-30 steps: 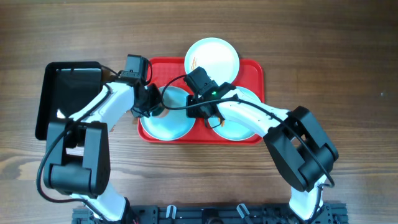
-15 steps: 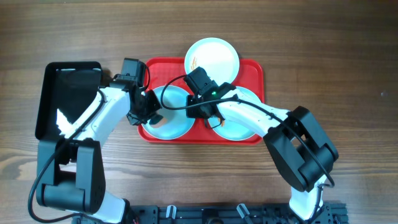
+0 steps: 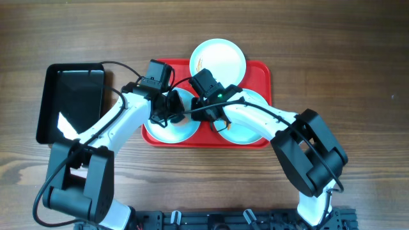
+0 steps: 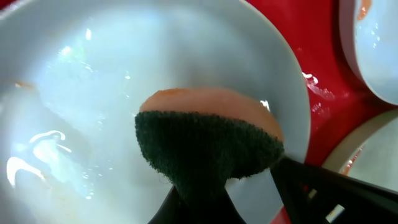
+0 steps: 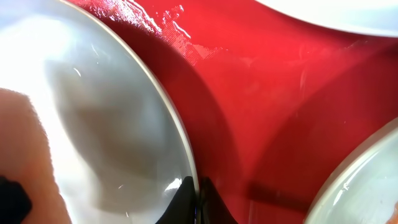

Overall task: Clean dirty plates on tray and stack at the side
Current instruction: 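Keep scrubbing the plate surface with the left gripper's sponge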

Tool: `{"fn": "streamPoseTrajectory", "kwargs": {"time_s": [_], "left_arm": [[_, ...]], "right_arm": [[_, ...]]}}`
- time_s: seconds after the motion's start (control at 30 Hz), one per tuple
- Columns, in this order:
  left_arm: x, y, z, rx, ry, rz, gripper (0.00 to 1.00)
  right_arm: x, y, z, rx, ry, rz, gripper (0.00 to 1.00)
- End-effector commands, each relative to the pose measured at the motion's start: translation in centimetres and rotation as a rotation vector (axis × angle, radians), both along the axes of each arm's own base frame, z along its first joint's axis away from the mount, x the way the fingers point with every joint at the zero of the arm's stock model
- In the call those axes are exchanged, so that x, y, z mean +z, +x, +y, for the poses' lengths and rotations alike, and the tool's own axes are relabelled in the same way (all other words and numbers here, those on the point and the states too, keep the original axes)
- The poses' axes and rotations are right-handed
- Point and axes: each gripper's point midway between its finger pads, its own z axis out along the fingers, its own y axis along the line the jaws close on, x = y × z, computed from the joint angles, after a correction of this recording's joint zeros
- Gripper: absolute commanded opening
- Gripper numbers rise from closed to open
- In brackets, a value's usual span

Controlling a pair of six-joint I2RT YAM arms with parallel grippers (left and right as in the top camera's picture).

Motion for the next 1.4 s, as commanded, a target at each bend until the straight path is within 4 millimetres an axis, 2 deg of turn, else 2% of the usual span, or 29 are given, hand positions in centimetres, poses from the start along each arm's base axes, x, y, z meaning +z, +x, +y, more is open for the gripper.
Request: {"fn": "streamPoseTrajectory", "kwargs": {"time_s": [0.0,0.3,0.37,0.53,0.7,0.9,1.17,1.37], "left_arm": [[0.0,0.3,1.1,0.029,0.059,-0.025,0.04],[-3.1,-0.8,0.2,0.033,0.016,0.086,0.04],[-3.6,-0.8,0.8,0.036,0.050,0.088,0.04],[-4.2,-1.5,4.1,0.065,0.229,0.105,0.04],[-4.0,-2.9,7.7,0.085,0.427,0.141,0.04],[-3.5,-2.8,9.6,0.096,0.538,0.125,0.04],[-2.7,-2.0,11.5,0.117,0.650,0.072,0.04],[-1.8,-0.8,11.3,0.147,0.638,0.016,0.04]], "right_arm": [[-0.7,0.0,0.3,0.007,-0.004,0.007,0.04],[-0.7,0.1,0.3,0.007,-0.003,0.005,0.04],[-0.7,0.1,0.3,0.007,-0.004,0.005,0.04],[-0.7,0.0,0.3,0.008,-0.006,0.008,0.04],[-0.7,0.0,0.3,0.007,-0.005,0.006,0.04],[-0.7,0.0,0.3,0.008,-0.006,0.007,0.04],[-0.7,0.0,0.3,0.008,-0.005,0.007,0.04],[-0.7,0.0,0.3,0.007,-0.006,0.007,0.04]]}}
